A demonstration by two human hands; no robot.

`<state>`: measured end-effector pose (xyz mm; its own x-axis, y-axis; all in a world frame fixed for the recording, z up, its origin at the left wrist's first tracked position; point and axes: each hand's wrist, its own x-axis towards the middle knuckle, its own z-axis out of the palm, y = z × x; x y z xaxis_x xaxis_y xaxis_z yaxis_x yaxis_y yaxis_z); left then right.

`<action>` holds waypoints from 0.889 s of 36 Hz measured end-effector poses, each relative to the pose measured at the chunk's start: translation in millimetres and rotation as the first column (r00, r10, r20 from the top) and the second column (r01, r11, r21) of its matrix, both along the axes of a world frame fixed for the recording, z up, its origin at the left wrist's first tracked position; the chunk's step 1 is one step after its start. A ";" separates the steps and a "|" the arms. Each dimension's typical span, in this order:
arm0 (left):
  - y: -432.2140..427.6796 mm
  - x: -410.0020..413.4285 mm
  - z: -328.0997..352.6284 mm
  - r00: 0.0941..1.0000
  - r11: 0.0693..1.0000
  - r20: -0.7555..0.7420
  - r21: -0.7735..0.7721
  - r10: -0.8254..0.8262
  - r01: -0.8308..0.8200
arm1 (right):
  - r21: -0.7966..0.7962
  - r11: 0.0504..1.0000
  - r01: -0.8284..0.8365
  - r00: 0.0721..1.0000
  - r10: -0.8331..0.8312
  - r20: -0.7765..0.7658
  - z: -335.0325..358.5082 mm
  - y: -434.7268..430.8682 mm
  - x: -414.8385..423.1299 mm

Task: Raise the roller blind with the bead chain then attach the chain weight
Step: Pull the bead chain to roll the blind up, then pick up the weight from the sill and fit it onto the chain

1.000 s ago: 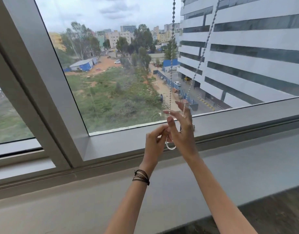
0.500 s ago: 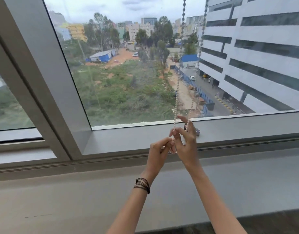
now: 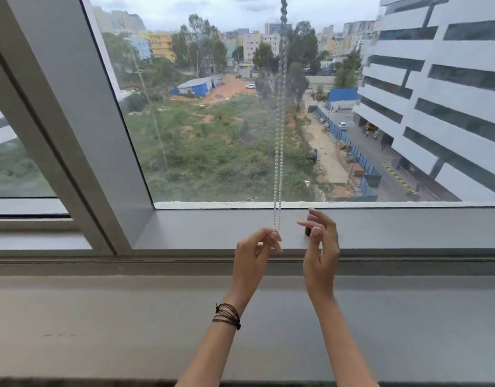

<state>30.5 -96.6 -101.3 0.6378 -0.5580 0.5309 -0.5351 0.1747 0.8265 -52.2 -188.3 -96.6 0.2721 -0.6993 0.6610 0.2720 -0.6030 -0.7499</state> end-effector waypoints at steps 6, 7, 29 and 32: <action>-3.4 -2.9 -0.8 0.993 0.999 -0.122 -0.032 -0.002 -0.002 | 0.106 0.984 0.145 0.981 -0.129 -0.143 -19.8 -29.9 2.3; -3.8 -3.4 0.0 0.990 0.999 -0.143 -0.042 -0.004 -0.003 | 0.129 0.981 0.144 0.978 -0.122 -0.167 -22.6 -35.1 4.0; -6.5 -15.8 12.7 0.952 0.998 -0.305 0.051 -0.012 0.029 | 0.043 0.993 0.106 0.893 -0.076 -0.444 -28.5 -62.2 9.3; -3.3 -17.0 14.6 0.963 0.993 -0.270 0.112 -0.003 0.035 | 0.040 0.995 0.089 0.879 -0.059 -0.474 -27.0 -63.2 9.4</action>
